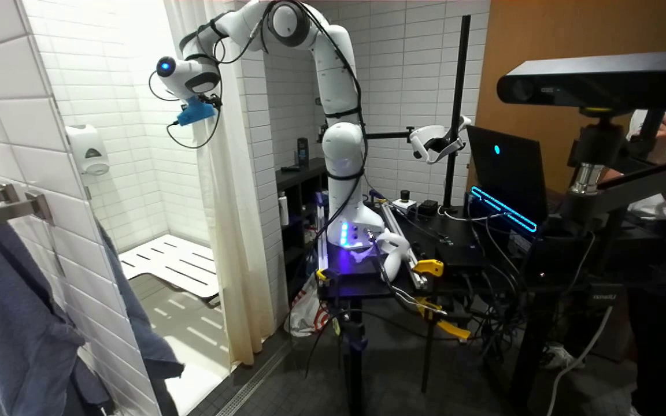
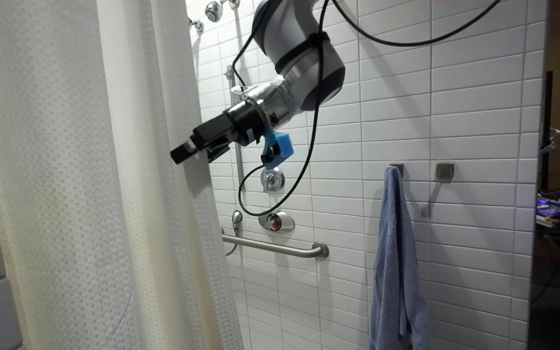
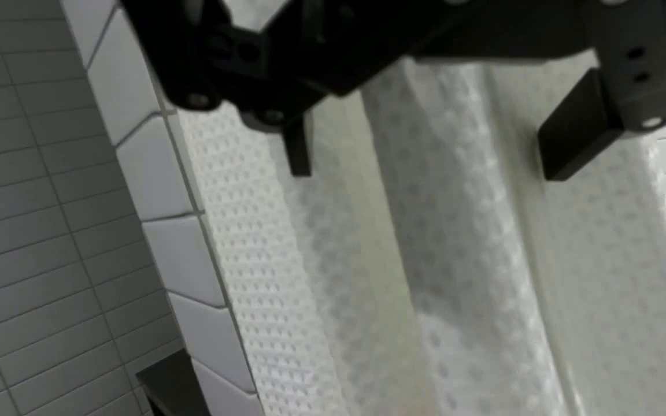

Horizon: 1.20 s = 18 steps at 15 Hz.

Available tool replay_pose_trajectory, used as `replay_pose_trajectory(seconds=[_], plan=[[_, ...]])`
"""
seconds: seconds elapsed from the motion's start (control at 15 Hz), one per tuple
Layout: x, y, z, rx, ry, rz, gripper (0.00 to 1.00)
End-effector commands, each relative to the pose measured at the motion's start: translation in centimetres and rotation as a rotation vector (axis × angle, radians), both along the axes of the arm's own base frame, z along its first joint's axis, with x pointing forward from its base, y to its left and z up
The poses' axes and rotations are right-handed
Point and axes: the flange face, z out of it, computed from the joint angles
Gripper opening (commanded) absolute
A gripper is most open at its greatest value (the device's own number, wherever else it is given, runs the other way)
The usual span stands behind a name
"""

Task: Move the shower curtain to the left

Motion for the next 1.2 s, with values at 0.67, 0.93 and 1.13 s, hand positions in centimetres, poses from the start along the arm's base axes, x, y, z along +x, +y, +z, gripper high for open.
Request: replay_pose_trajectory(seconds=[0.67, 0.93, 1.13], plan=[[-3.0, 5.8, -1.0, 0.006, -0.022, 0.095, 0.00], [-4.3, 8.1, -1.1, 0.028, 0.001, 0.141, 0.01], [-5.6, 10.0, -1.0, 0.045, 0.017, 0.178, 0.01]])
